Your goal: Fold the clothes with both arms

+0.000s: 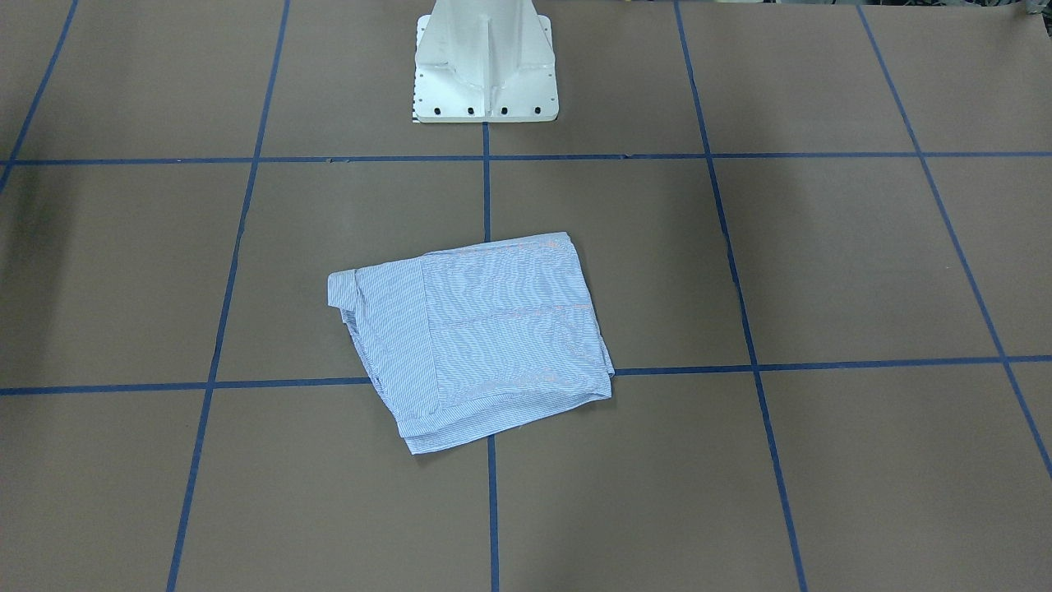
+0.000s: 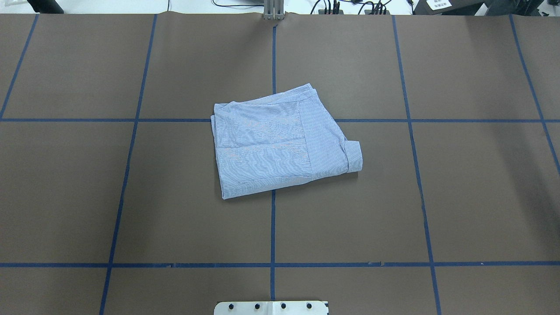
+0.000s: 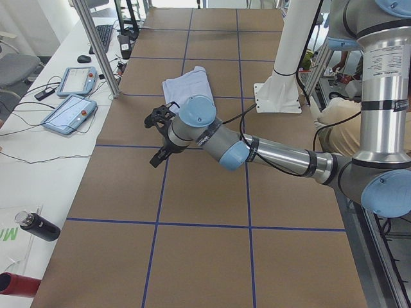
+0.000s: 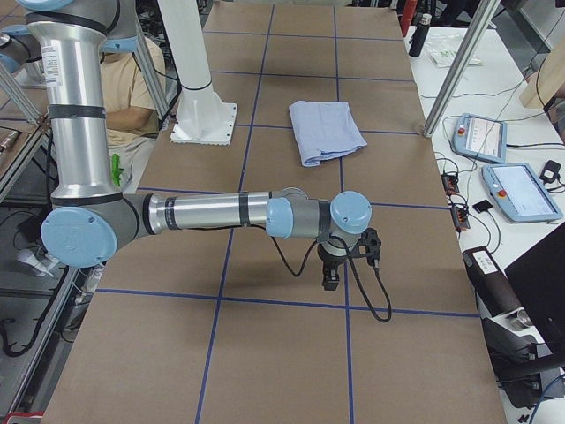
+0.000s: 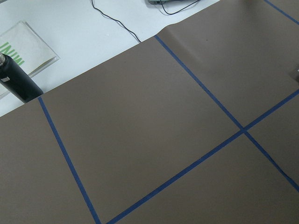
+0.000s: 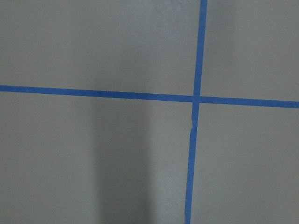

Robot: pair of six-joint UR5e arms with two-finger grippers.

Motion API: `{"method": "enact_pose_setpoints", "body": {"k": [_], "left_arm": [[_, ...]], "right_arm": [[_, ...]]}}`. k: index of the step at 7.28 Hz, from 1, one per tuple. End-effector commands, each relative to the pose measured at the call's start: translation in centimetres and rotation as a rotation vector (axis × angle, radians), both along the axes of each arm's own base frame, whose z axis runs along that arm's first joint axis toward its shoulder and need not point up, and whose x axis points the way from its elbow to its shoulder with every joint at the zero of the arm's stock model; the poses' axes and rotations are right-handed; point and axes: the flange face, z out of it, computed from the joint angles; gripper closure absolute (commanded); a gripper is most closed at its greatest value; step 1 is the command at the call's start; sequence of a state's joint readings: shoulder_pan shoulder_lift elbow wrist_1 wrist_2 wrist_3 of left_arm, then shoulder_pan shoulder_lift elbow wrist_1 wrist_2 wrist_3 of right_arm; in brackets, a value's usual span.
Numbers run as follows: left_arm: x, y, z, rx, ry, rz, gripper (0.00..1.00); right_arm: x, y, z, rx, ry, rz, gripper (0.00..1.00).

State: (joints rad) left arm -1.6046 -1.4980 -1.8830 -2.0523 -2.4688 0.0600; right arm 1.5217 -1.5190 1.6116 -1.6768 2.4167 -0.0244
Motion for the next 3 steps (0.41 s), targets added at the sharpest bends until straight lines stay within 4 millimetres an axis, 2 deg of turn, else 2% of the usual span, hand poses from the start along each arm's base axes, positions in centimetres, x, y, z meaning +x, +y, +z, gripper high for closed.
{"method": "enact_pose_setpoints", "body": {"k": [1,3], "left_arm": [[-0.1,0.3,-0.7,0.001,0.007,-0.002,0.00],[-0.2,0.5,0.5,-0.019,0.000,-0.010,0.00]], "right_arm": [[0.0,-0.3,0.2,-0.006,0.001,0.001,0.00],[0.0,-0.3,0.2,-0.003,0.002,0.000,0.00]]}}
